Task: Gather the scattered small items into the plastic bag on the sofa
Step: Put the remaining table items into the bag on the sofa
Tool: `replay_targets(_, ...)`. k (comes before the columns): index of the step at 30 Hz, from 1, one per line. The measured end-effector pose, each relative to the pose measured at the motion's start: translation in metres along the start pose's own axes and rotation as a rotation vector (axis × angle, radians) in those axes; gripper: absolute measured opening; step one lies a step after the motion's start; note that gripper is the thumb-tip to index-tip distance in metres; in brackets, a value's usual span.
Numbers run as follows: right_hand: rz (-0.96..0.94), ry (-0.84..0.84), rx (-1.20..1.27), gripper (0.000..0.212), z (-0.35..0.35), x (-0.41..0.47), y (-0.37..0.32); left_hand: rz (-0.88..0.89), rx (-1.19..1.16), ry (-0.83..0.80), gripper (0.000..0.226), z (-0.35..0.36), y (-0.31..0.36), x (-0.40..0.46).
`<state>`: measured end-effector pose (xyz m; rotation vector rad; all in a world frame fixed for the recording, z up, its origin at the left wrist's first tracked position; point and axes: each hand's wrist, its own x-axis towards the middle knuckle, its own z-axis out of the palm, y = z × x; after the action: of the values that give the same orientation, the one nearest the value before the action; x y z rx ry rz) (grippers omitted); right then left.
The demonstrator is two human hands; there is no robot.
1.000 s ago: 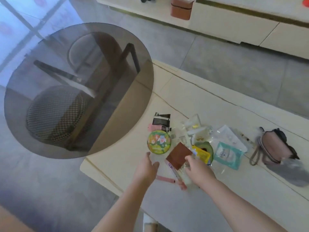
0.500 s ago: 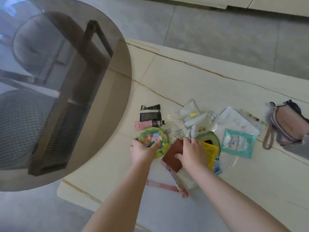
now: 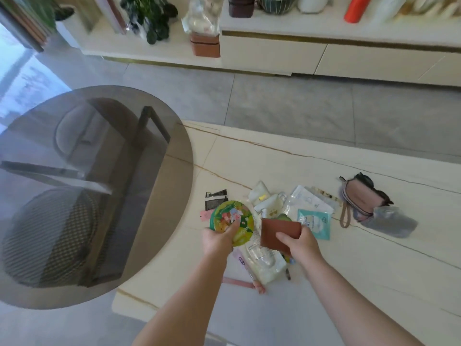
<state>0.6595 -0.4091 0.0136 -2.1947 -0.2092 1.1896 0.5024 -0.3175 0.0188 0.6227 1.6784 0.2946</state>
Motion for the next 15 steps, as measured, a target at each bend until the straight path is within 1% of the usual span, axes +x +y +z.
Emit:
replay_targets(2,0.004,0.025,0.096,0.036,-0.017,-0.020,-0.013,0.063,-0.004,-0.057,0.030,0.001,0.014,-0.029)
replay_targets(4,0.003,0.047,0.206,0.032,-0.033,-0.039,-0.024,0.115,-0.001,-0.092,0.027,0.002,0.027,-0.058)
replay_targets(7,0.010,0.068,0.391,0.028,-0.059,-0.069,-0.036,0.125,-0.013,-0.131,0.038,0.001,0.046,-0.099)
replay_targets(10,-0.003,0.093,0.515,0.022,-0.090,-0.100,-0.046,0.148,0.031,-0.174,0.053,0.002,0.061,-0.136)
replay_targets(12,-0.017,0.106,0.562,0.022,-0.113,-0.120,-0.051,0.169,0.065,-0.200,0.056,0.003,0.069,-0.160)
replay_targets(15,-0.042,0.124,0.631,0.022,-0.147,-0.150,-0.054,0.198,0.087,-0.276,0.053,0.011,0.078,-0.197)
